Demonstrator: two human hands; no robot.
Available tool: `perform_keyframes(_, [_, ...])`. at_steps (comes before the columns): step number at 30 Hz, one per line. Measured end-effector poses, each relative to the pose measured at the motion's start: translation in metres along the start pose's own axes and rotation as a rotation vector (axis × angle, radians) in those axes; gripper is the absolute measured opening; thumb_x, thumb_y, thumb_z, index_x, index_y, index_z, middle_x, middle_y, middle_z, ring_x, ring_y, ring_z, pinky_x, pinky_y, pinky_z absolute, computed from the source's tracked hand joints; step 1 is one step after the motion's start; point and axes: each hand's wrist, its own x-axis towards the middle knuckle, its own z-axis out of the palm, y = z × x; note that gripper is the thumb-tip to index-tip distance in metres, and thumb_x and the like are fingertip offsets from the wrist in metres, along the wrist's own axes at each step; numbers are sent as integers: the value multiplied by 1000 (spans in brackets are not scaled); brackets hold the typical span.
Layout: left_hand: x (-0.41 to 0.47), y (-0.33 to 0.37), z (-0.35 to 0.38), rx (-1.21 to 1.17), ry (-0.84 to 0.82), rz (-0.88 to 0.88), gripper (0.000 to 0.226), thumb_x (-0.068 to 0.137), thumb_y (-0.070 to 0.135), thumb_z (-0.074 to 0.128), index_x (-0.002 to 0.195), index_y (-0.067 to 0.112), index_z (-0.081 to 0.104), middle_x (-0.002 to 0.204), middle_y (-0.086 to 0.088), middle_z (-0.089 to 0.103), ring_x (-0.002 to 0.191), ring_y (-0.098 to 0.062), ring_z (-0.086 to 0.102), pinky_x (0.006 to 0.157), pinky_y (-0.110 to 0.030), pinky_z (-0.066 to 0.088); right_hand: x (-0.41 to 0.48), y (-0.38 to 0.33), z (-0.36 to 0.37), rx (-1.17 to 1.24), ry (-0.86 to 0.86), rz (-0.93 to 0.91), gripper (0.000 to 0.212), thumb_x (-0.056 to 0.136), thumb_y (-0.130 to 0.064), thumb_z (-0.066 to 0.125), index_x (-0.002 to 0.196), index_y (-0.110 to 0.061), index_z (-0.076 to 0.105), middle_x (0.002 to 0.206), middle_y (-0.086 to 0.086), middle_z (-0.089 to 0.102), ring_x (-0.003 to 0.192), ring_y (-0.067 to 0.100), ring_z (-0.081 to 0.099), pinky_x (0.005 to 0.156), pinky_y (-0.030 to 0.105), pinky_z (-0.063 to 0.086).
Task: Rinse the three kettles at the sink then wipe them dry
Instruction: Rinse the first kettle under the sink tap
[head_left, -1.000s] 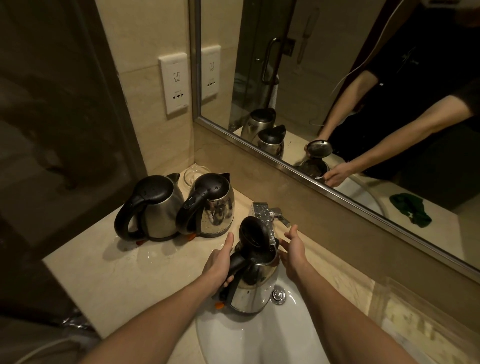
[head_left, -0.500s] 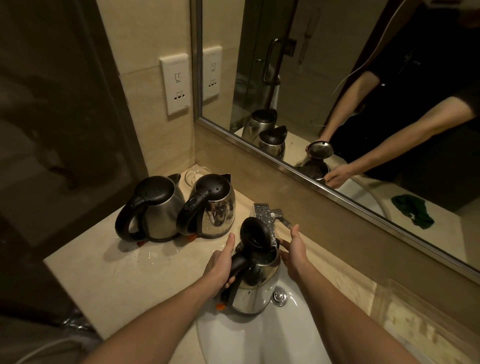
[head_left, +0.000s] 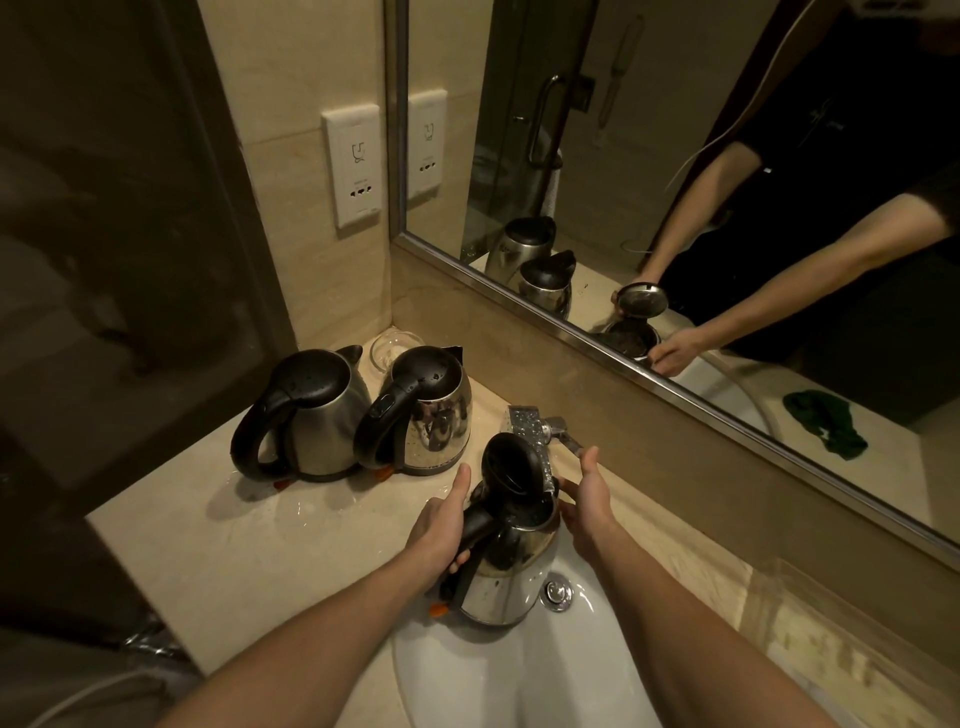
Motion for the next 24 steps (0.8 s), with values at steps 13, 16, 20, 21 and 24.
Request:
perform_keyframes(13, [0,-4,-1,28,-4,-11,93,84,88,23,98,9,70,52,-3,53,39,-16,49,40,-22,37,-4,3,0,10,14,-18,59,98,-62,17,147,-34,35,141,21,47,128,37,47,95,39,33])
perform_keyframes(16, [-1,-3,0,30,-9,-9,88,83,89,23,100,17,71,56,-3,54,41,-16,49,40,-22,38,-5,4,-1,5,13,-21,61,98,-61,14,146,-32,38,140,22,48,127,37,47,92,38,31])
perform_keyframes(20, [-1,-4,2,44,-8,-2,78,82,90,23,98,27,67,60,-4,57,42,-16,50,41,-22,38,-6,4,-5,-8,-16,-22,64,97,-62,13,144,-29,42,141,23,46,131,38,42,103,43,31])
perform_keyframes(21, [-1,-5,2,46,-8,3,75,81,90,23,96,30,65,63,-5,58,44,-16,51,42,-23,39,-7,4,-5,-13,-17,-23,65,97,-62,13,144,-29,42,141,24,46,131,39,43,102,43,32])
perform_keyframes(24, [0,-9,3,49,-16,10,74,79,92,22,94,33,64,67,-6,60,46,-18,52,45,-24,41,-8,3,-5,-50,-29,-16,68,94,-67,18,147,-28,36,141,22,45,132,38,41,107,47,30])
